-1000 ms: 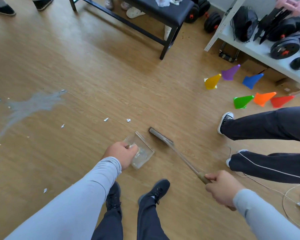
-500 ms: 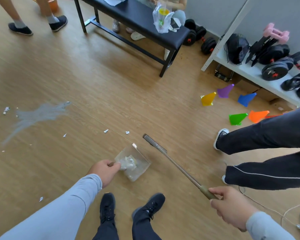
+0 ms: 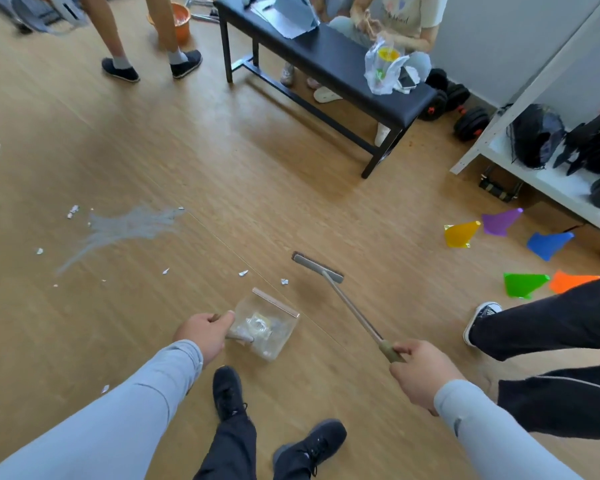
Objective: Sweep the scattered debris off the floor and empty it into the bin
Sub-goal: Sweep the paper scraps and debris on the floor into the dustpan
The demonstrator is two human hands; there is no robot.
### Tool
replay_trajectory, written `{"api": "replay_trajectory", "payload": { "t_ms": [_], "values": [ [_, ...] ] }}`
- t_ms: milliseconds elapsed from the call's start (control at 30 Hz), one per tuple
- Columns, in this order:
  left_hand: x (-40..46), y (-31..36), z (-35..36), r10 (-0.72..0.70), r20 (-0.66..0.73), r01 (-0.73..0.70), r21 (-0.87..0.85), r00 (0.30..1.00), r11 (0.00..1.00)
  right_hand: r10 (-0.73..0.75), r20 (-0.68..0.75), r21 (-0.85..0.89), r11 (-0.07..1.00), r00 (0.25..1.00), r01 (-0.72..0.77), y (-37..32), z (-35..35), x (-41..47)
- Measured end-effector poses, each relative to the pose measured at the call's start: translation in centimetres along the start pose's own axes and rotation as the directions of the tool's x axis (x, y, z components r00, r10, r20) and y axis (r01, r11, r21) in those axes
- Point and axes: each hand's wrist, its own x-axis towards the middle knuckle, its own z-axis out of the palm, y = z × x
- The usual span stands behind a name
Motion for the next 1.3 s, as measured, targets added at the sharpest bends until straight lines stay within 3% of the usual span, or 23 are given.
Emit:
{"api": "replay_trajectory", "payload": {
  "t_ms": [200, 367, 567, 700, 933, 1100, 1300],
  "values": [
    [3.4, 1.6, 0.2, 0.011, -0.001, -0.011, 0.044, 1.000, 0.999, -0.024, 0.036, -0.184, 0.982, 0.999, 0.030, -7.8, 2.9, 4.3],
    [3.9, 2.1, 0.0, 0.024, 0.015, -0.025, 0.085, 1.000, 0.996, -0.006, 0.160, -0.358, 0.931, 0.987, 0.064, -10.7, 4.8, 2.8],
    [4.8, 2.1, -1.0, 0.037, 0.065, -0.042, 0.087, 0.997, 0.995, 0.071, 0.182, -0.176, 0.984, 0.981, -0.039, -9.2, -2.4, -0.7],
    [4.7, 1.7, -1.1, 0.033, 0.068, -0.038, 0.081, 0.997, 0.996, 0.091, 0.134, -0.193, 0.979, 0.987, -0.064, -8.9, -1.5, -1.1],
    [4.3, 1.4, -1.1, 0.026, 0.065, -0.031, 0.075, 0.998, 0.997, -0.003, 0.134, -0.325, 0.945, 0.991, 0.047, -12.2, 1.0, 0.6],
    [4.0, 1.7, -0.8, 0.032, 0.079, -0.038, 0.077, 0.996, 0.996, 0.054, 0.239, -0.272, 0.962, 0.969, 0.013, -10.6, -3.5, -0.4],
    [3.7, 0.9, -1.8, 0.045, 0.097, -0.052, 0.071, 0.994, 0.996, 0.031, 0.245, -0.152, 0.988, 0.969, 0.007, -7.6, -5.4, -3.7]
  ]
}}
